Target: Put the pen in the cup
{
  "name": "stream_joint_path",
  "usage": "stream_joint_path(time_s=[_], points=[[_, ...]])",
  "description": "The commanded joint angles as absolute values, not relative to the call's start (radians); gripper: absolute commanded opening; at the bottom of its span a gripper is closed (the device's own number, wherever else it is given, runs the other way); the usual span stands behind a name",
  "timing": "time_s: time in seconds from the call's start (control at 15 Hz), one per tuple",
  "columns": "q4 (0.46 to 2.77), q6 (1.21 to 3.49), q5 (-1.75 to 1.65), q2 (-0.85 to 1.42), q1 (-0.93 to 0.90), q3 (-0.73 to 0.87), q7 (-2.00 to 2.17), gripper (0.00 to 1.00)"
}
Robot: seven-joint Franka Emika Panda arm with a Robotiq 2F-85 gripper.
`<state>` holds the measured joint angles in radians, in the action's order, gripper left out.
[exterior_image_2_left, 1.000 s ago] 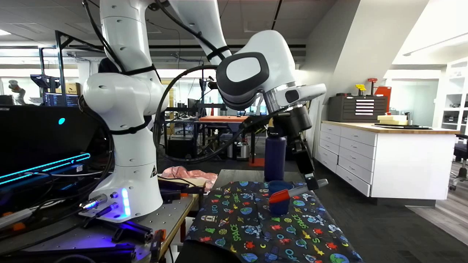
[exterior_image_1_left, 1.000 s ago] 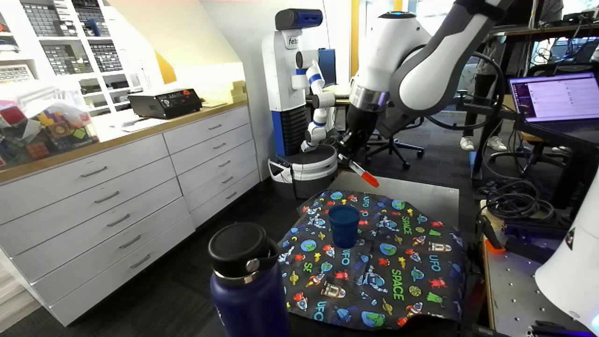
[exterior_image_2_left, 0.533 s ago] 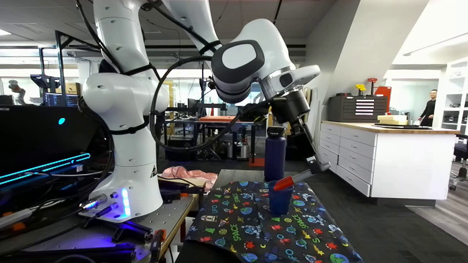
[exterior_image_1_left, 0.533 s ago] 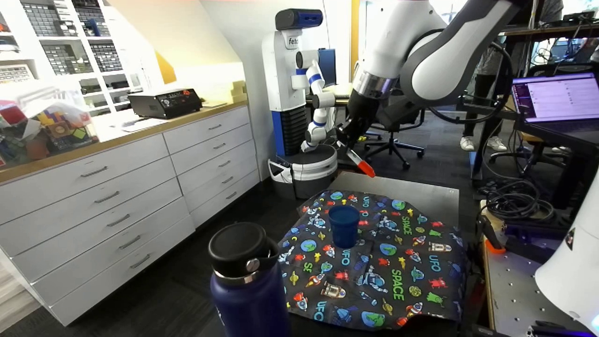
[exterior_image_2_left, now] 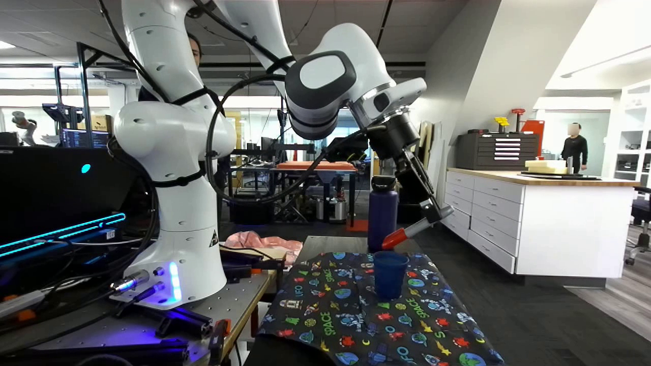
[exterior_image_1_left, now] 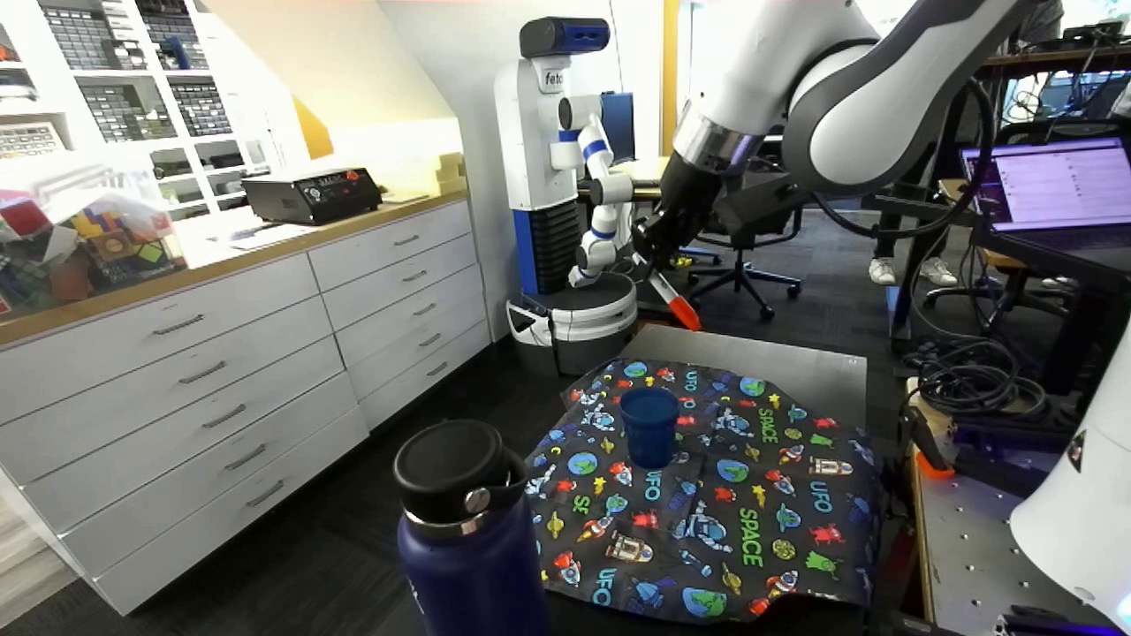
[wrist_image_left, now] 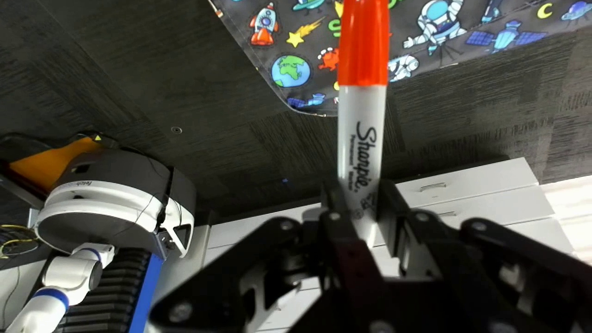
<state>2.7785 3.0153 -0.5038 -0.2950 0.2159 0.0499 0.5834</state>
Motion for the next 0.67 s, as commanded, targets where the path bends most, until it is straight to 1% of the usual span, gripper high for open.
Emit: stream_joint_path(time_s=[0.0, 0.13, 0.6], points=[[2.775, 3.035, -0.566, -0.323, 0.239, 0.017, 0.683, 0.07], [2.805, 3.05, -0.596, -0.352, 0.263, -0.012, 0.718, 0.07], [2.787, 3.053, -0.734, -0.348, 0.288, -0.078, 0.894, 0.07]])
